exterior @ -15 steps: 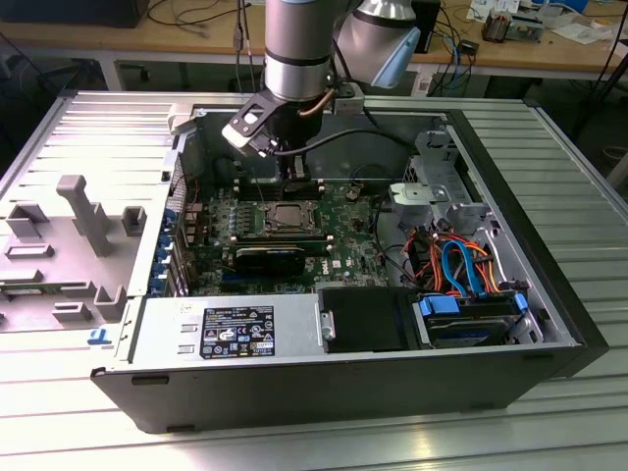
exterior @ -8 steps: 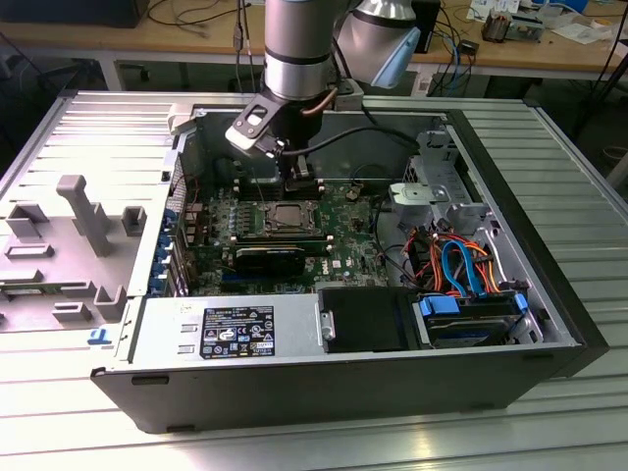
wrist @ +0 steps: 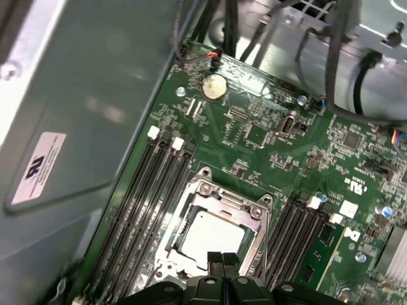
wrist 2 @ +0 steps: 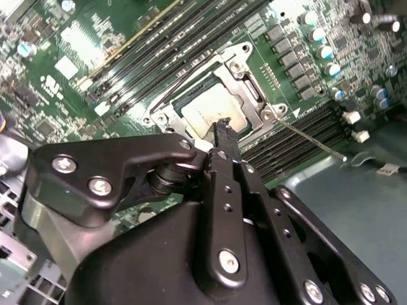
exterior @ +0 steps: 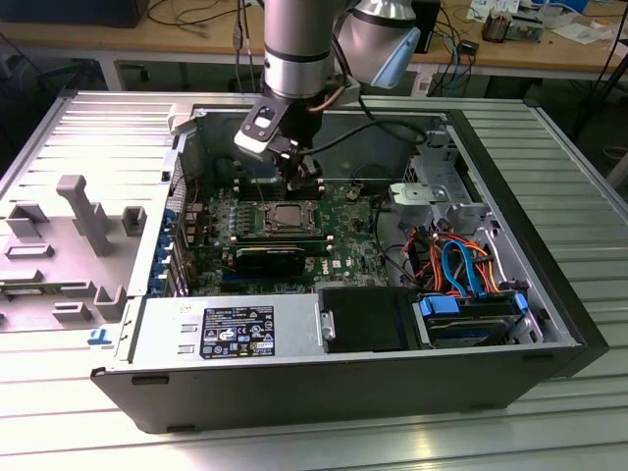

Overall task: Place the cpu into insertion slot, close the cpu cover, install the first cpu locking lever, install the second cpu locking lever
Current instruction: 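Install the first cpu locking lever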

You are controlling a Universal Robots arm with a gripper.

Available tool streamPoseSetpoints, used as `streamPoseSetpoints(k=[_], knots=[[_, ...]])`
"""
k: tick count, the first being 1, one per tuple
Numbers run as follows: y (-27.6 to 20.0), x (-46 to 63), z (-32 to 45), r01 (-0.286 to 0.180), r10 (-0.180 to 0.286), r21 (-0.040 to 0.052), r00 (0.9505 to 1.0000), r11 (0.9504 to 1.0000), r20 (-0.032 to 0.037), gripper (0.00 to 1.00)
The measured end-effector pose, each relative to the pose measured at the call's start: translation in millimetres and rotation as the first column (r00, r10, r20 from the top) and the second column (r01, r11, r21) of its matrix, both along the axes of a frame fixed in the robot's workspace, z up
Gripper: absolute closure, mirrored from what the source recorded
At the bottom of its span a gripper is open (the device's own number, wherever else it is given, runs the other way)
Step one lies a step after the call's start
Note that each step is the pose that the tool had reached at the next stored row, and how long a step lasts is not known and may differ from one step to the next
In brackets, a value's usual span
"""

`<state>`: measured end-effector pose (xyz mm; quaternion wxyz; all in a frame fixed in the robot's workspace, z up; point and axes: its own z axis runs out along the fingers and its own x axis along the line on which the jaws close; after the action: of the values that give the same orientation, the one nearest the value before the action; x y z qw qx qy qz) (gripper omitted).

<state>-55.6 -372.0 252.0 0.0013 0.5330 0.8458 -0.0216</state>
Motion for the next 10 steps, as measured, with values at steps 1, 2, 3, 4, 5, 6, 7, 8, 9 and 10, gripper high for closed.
streamPoseSetpoints(k=[1, 2, 3, 4, 5, 6, 7, 8, 9, 10], knots=[[0.0, 0.0, 1.0, -0.016, 0.016, 0.0001, 0.9999, 0.9999, 0.0001, 0.89], [0.0, 0.0, 1.9, -0.027, 0.027, 0.0001, 0.9996, 0.9996, 0.0000, 0.89], [0.0, 0.0, 3.0, -0.040, 0.040, 0.0001, 0.9992, 0.9992, 0.0001, 0.89], [0.0, 0.0, 3.5, -0.050, 0.050, 0.0001, 0.9987, 0.9987, 0.0001, 0.89], [0.0, 0.0, 4.1, -0.063, 0.063, 0.0002, 0.9980, 0.9980, 0.0001, 0.89], [0.0, -0.1, 4.5, -0.071, 0.071, 0.0003, 0.9975, 0.9975, 0.0001, 0.89], [0.0, -0.1, 4.5, -0.082, 0.082, 0.0006, 0.9967, 0.9967, 0.0003, 0.89], [0.0, -0.1, 4.6, -0.099, 0.099, 0.0005, 0.9951, 0.9951, 0.0002, 0.89], [0.0, -0.2, 4.7, -0.114, 0.114, 0.0003, 0.9934, 0.9934, 0.0001, 0.89], [-0.1, -0.2, 4.7, -0.125, 0.125, 0.0003, 0.9921, 0.9921, 0.0000, 0.89]])
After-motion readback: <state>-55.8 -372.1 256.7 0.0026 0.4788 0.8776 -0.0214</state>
